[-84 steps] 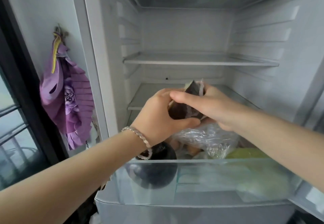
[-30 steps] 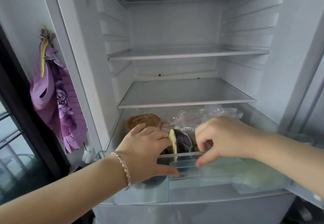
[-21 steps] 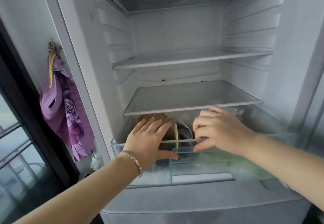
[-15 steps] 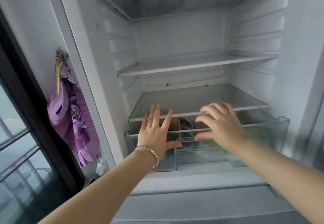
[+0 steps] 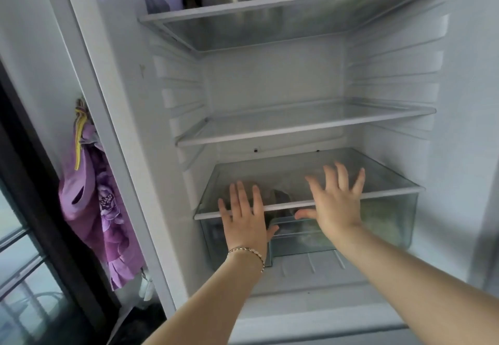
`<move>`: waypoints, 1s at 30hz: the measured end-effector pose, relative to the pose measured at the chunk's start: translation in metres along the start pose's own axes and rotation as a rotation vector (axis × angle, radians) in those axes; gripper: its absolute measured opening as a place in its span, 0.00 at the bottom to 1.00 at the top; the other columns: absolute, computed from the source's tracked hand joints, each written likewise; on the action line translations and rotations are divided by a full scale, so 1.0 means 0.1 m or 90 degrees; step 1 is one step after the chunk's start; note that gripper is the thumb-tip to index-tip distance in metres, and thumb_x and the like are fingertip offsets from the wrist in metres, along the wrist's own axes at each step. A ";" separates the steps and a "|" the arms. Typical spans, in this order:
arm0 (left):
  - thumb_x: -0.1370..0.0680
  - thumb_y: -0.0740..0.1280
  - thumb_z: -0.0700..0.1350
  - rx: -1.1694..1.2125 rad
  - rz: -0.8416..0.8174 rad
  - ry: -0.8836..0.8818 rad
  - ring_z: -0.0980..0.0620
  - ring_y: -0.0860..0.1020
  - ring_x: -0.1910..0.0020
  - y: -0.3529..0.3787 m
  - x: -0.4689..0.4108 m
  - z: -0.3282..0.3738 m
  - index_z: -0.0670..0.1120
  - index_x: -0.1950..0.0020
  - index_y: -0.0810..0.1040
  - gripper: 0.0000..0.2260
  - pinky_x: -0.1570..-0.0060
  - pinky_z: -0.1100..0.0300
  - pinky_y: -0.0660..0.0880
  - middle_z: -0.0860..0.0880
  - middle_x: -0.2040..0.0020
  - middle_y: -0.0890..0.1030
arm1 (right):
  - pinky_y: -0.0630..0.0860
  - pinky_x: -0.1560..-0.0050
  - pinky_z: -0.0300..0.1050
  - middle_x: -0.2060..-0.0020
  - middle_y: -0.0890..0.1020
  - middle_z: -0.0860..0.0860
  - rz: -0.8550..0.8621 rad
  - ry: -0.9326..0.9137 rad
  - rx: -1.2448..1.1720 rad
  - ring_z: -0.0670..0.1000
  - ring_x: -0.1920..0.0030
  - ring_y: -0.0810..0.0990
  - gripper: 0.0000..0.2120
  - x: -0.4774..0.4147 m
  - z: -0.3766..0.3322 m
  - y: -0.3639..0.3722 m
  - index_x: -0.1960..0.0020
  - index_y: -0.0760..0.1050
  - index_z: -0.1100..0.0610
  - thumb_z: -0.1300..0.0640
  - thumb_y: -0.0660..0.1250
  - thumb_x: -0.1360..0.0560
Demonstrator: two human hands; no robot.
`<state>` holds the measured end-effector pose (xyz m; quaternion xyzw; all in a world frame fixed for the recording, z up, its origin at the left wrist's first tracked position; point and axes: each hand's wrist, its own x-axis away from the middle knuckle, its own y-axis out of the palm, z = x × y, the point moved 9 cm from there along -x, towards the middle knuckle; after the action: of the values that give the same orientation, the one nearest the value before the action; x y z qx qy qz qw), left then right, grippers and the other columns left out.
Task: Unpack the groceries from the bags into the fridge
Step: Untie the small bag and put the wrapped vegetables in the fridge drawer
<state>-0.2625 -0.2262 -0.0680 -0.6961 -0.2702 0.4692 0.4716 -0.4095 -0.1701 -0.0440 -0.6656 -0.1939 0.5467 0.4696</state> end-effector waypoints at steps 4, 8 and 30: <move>0.27 0.62 0.65 0.010 -0.003 0.032 0.39 0.49 0.25 0.01 -0.03 0.01 0.44 0.23 0.45 0.43 0.29 0.40 0.50 0.37 0.24 0.46 | 0.66 0.44 0.76 0.56 0.82 0.62 0.069 -0.038 0.066 0.60 0.45 0.68 0.31 0.07 -0.14 0.02 0.58 0.84 0.58 0.40 0.80 0.54; 0.21 0.58 0.57 -0.009 -0.115 0.072 0.43 0.42 0.24 0.02 -0.12 -0.04 0.44 0.23 0.39 0.37 0.27 0.48 0.43 0.40 0.23 0.42 | 0.76 0.54 0.66 0.60 0.81 0.61 0.025 0.009 0.019 0.60 0.52 0.72 0.30 0.16 -0.16 0.08 0.59 0.83 0.57 0.49 0.84 0.59; 0.22 0.58 0.48 0.068 -0.256 -0.502 0.43 0.77 0.48 -1.36 3.47 -1.34 0.41 0.45 0.77 0.14 0.56 0.57 0.71 0.43 0.47 0.79 | 0.72 0.55 0.43 0.48 0.81 0.49 -0.267 -0.663 -0.317 0.53 0.49 0.78 0.09 2.38 -1.91 -1.58 0.48 0.76 0.51 0.50 0.59 0.23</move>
<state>0.0114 0.0596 -0.0673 -0.3721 -0.5350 0.6109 0.4496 -0.1177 0.0114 -0.0493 -0.3487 -0.6467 0.6341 0.2410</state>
